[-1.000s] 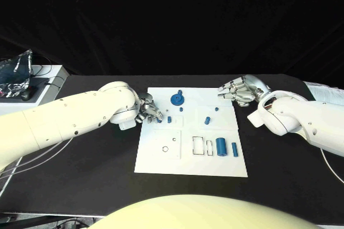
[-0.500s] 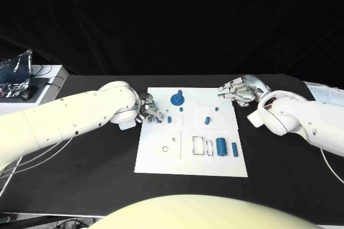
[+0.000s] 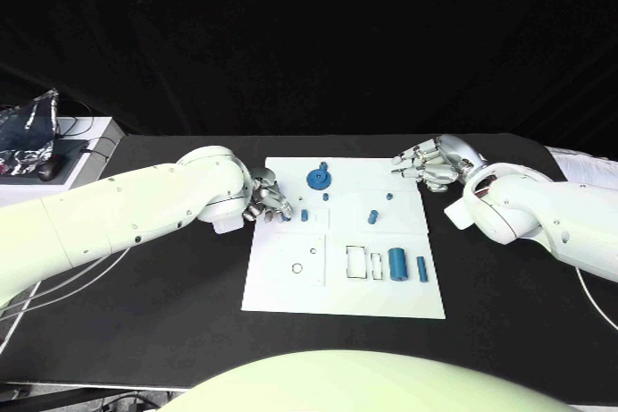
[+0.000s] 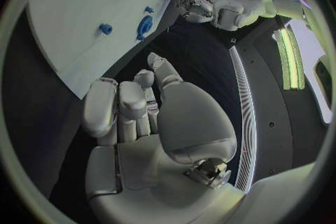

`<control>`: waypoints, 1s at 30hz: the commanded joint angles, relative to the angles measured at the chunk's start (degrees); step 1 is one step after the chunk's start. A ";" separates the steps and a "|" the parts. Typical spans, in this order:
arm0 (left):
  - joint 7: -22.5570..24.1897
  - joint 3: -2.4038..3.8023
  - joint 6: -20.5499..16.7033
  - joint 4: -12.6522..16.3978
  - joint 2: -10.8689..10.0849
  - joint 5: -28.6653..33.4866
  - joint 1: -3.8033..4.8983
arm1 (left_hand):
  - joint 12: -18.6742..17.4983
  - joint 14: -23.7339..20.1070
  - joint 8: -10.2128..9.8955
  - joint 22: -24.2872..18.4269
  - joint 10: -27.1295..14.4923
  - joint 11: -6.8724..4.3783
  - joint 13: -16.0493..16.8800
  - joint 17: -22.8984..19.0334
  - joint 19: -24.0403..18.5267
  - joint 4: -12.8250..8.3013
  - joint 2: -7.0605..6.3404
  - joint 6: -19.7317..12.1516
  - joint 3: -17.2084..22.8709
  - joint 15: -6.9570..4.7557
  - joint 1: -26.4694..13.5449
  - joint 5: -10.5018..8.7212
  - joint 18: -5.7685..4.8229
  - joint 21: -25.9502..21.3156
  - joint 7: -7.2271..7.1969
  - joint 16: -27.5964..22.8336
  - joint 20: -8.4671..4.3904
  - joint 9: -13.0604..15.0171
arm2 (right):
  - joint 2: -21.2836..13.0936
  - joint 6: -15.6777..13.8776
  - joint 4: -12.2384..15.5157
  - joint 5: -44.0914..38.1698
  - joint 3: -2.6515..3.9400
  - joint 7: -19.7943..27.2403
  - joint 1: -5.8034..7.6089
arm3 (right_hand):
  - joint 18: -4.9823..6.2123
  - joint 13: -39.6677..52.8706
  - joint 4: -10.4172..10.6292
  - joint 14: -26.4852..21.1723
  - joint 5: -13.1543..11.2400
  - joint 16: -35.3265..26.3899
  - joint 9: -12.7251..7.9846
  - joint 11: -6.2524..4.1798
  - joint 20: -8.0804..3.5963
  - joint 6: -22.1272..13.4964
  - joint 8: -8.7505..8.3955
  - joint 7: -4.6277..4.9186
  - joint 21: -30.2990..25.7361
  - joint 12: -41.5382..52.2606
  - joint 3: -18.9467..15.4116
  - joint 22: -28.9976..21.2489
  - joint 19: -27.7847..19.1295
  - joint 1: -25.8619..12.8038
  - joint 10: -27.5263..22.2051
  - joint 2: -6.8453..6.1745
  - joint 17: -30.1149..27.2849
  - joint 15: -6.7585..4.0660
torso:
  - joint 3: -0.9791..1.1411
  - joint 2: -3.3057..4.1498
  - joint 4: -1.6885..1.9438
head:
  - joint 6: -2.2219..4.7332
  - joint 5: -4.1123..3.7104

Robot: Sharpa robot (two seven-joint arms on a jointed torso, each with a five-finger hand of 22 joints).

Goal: Assemble the parts on the task board

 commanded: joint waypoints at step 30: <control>0.81 0.29 5.08 -1.31 0.57 0.63 -0.21 | -0.28 0.16 -0.14 6.23 2.05 -2.35 0.11 0.66 0.32 -6.59 -0.39 2.08 7.18 -0.16 1.29 2.50 -1.12 1.16 -1.93 0.79 -0.14 -0.34 | 0.23 1.05 -0.17 -0.14 0.02 0.54 -0.11 | -0.03 -0.02 0.25 -0.05 0.27 -0.21 -0.06 -0.43 -0.39 0.24 -0.32 0.18 -0.20 -0.21 0.04 8.85 4.27 0.30 0.01 -0.11 0.09 -0.32 | 0.01 -0.05 0.02 | 0.01 -0.04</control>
